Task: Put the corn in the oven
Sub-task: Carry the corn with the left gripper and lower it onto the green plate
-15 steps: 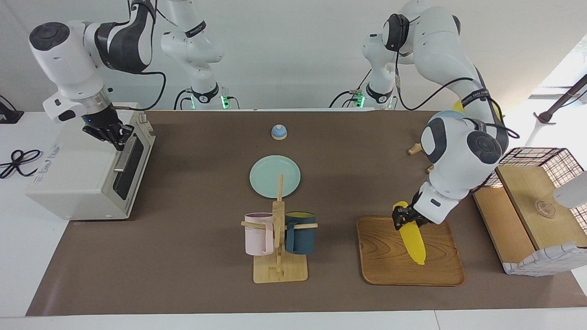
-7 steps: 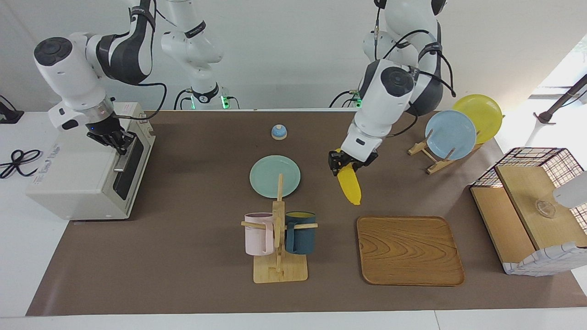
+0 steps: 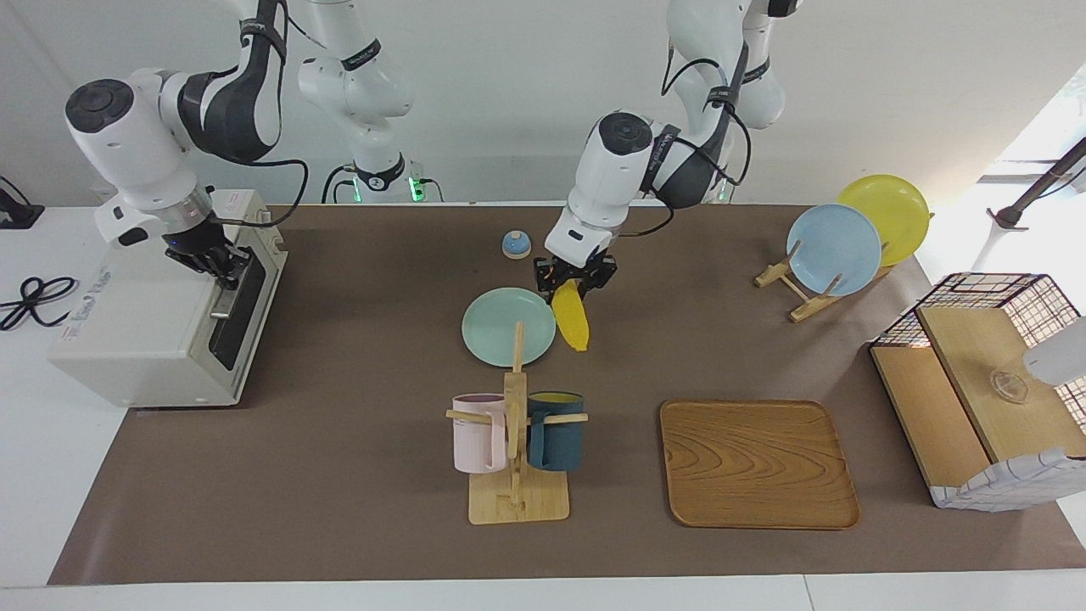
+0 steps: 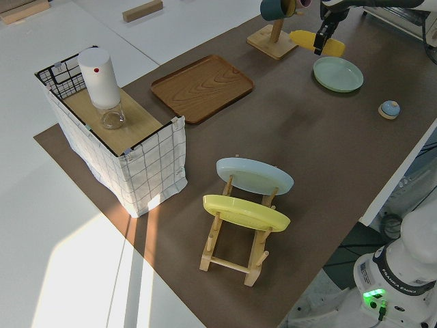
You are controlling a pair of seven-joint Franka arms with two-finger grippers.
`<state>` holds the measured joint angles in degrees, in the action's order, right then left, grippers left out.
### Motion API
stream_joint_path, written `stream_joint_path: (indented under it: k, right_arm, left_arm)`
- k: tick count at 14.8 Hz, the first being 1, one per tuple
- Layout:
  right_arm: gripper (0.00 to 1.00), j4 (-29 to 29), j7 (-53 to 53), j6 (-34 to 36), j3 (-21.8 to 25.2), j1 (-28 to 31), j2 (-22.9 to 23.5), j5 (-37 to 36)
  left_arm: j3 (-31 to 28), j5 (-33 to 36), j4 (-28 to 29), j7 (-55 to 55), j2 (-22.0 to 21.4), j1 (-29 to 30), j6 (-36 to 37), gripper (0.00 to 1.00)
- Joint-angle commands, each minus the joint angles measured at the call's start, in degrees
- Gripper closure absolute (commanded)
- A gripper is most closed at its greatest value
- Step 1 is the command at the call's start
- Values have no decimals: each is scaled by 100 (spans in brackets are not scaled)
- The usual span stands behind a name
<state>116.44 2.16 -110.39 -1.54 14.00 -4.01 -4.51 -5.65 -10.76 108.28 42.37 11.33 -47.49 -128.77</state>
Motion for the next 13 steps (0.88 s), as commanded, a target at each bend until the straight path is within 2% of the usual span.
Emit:
stream_joint_path:
  k: [1,7,13]
  right_arm:
    - [100,238,-14,-132,-49,129,-39,82]
    - [100,440,-75,-288,-66,50,-39,82]
    - [100,555,-242,-737,-75,-205,145,249]
  left_arm:
    - [-103,-67,159,333,184,-401,-525,100]
    - [-94,-67,124,457,958,-727,-1456,100]
    - [-94,-67,132,457,1038,-858,-1537,100]
